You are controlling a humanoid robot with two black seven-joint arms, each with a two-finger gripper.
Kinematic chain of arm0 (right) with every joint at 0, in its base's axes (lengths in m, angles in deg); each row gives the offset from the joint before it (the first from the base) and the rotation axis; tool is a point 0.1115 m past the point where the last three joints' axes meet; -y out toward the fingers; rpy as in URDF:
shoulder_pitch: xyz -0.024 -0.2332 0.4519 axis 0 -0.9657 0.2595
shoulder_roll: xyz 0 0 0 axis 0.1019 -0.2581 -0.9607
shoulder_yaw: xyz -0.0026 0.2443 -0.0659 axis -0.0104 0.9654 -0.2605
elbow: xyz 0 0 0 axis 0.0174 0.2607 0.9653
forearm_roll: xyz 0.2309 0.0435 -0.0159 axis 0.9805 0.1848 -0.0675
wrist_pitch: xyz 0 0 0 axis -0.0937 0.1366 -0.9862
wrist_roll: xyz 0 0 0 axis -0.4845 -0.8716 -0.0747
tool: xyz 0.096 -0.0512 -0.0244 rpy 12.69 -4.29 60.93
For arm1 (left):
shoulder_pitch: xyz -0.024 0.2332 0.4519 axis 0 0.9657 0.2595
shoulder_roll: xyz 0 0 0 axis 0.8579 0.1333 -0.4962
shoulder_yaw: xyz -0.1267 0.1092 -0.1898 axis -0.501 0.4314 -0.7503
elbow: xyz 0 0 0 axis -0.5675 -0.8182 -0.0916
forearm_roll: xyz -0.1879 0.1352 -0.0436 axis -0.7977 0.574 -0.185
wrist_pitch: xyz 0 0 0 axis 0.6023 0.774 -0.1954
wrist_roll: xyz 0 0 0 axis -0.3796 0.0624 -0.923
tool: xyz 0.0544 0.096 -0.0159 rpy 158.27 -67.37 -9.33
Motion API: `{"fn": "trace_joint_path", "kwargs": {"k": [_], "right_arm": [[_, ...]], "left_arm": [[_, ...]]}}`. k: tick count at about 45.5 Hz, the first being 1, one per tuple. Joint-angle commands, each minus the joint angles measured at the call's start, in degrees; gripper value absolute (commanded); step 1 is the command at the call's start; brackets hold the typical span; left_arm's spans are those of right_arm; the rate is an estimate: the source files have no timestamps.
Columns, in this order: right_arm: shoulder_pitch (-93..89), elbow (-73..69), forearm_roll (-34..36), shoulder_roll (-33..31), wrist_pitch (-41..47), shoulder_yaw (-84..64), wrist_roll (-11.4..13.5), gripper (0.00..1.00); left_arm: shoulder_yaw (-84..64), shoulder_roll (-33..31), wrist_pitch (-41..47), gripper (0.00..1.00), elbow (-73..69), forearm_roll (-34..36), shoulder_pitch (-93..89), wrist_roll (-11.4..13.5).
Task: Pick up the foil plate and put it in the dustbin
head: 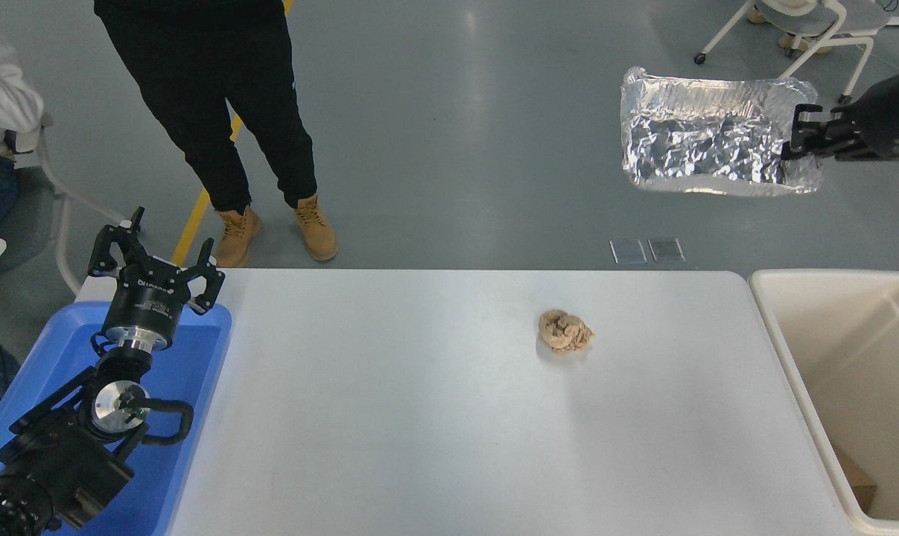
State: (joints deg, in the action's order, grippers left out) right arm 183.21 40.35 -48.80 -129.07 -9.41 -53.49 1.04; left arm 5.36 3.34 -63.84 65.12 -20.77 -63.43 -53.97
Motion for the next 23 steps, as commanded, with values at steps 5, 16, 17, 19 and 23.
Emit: {"fn": "trace_joint_path", "kwargs": {"k": [5,16,17,19,23], "right_arm": [[-18.9,20.8,10.9,1.9,-10.0,0.0,0.1,0.00],[-28.8,25.5,19.6,1.9,-19.4,0.2,0.1,0.00],[-29.9,26.1,20.7,2.0,-20.1,0.2,0.1,0.00],[-32.3,27.3,22.8,2.0,-21.4,0.2,0.1,0.00],[-37.3,29.2,26.8,2.4,-23.7,0.4,0.1,0.00]], "left_arm": [[0.0,0.0,0.0,0.99,0.0,0.0,0.0,0.1],[0.0,0.0,0.0,0.99,0.0,0.0,0.0,0.0],[0.0,0.0,0.0,0.99,0.0,0.0,0.0,0.0],[0.0,0.0,0.0,0.99,0.0,0.0,0.0,0.0],[0.0,0.0,0.0,0.99,0.0,0.0,0.0,0.0]]}}
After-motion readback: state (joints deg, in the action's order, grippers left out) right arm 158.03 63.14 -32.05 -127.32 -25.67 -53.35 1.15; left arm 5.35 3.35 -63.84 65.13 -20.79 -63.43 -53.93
